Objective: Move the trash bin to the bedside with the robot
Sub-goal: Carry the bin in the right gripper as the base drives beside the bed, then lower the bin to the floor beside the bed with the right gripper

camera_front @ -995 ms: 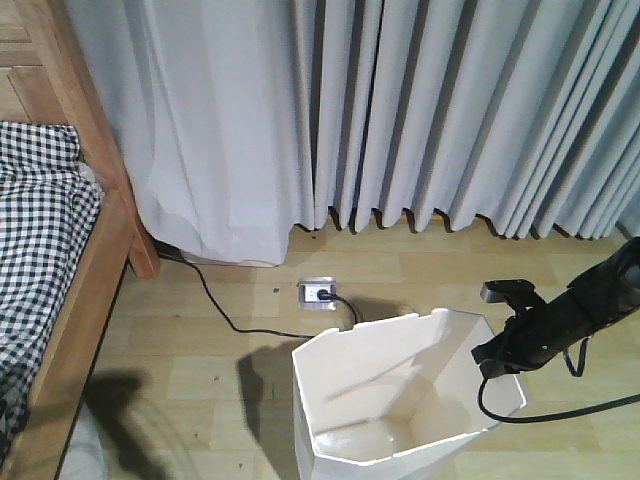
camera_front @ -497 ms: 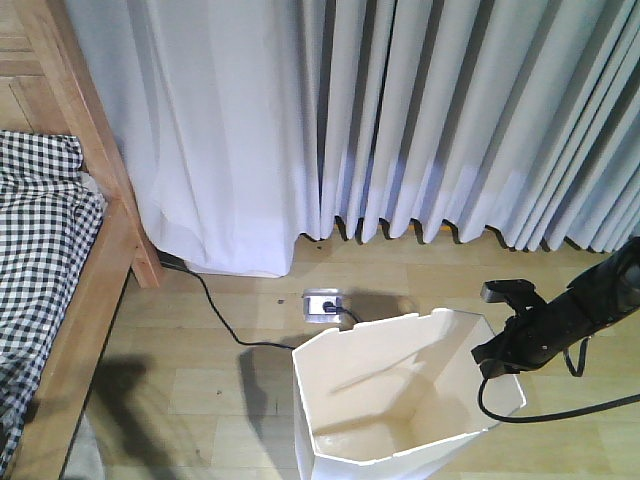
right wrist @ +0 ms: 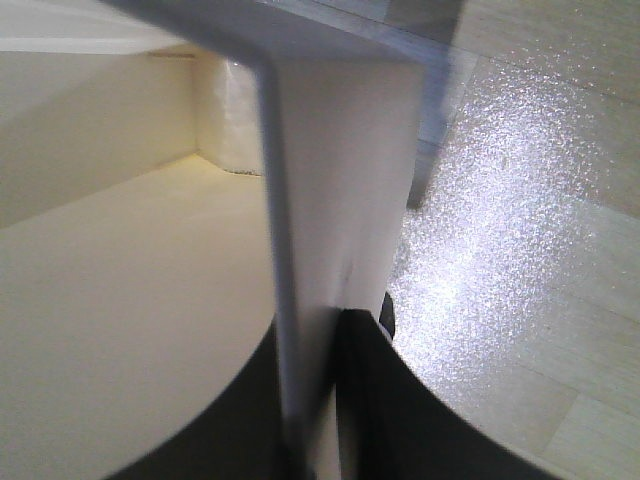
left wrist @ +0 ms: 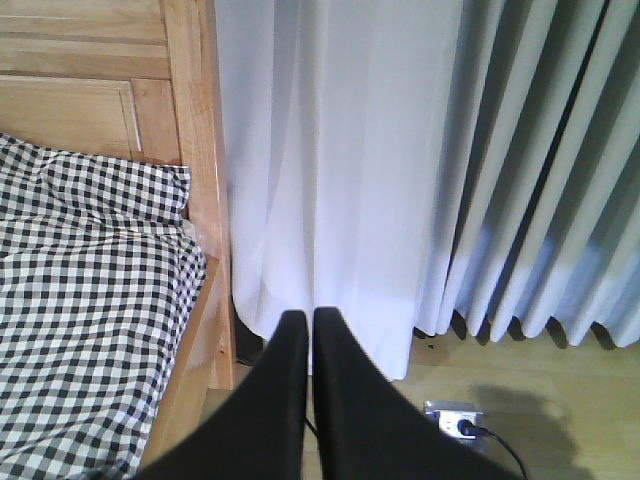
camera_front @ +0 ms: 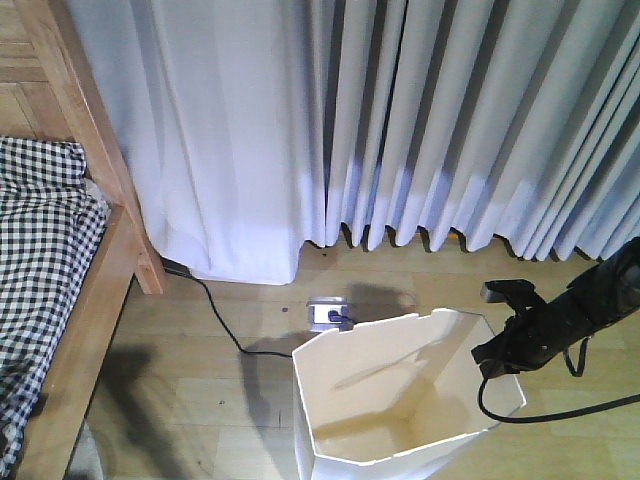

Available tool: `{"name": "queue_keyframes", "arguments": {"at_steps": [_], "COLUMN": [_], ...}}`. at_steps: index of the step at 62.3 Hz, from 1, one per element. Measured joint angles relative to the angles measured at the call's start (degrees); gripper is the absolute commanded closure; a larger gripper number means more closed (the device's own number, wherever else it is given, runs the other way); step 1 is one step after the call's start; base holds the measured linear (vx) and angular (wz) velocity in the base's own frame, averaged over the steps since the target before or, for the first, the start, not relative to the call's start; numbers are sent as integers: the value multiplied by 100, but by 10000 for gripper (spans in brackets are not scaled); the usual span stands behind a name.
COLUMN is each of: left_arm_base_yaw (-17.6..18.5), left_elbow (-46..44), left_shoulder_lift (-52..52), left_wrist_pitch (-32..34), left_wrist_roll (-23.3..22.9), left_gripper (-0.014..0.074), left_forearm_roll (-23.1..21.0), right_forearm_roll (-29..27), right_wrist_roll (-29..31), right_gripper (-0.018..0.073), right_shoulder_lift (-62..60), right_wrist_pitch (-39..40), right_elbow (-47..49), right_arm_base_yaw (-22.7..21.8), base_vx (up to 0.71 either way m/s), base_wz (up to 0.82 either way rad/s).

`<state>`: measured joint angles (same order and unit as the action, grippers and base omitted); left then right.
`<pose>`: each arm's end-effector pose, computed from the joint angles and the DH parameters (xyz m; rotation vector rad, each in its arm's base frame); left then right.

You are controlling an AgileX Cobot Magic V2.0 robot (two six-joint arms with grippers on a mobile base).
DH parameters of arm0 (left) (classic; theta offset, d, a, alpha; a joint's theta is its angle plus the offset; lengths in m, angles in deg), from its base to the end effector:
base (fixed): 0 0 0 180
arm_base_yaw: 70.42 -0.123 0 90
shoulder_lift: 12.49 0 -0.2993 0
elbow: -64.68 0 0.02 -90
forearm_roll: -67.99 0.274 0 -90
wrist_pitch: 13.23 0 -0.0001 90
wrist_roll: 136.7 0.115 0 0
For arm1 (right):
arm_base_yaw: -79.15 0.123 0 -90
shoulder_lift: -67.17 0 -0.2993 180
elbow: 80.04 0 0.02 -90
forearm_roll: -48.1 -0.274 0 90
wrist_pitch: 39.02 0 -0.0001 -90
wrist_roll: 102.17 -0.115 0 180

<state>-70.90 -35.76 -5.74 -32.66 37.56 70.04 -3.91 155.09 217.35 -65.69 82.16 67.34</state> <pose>0.0856 0.0021 0.1645 -0.0773 1.8438 -0.0296 0.3280 -0.0269 -0.0991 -0.4153 3.0199 0.5704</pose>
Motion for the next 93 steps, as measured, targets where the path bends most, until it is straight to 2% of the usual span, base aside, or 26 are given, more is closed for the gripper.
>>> {"name": "queue_keyframes", "arguments": {"at_steps": [93], "left_arm_base_yaw": [0], "left_elbow": [0], "left_shoulder_lift": [-5], "left_wrist_pitch": [-5], "left_wrist_roll": [0], "left_gripper": [603], "left_forearm_roll": [0], "right_forearm_roll": [-110], "right_wrist_roll": [0], "right_gripper": [561], "right_shoulder_lift": [19], "right_wrist_pitch": [44], "right_elbow": [0], "right_arm_base_yaw": [0], "base_vx": [1], "base_wz": [1]}}
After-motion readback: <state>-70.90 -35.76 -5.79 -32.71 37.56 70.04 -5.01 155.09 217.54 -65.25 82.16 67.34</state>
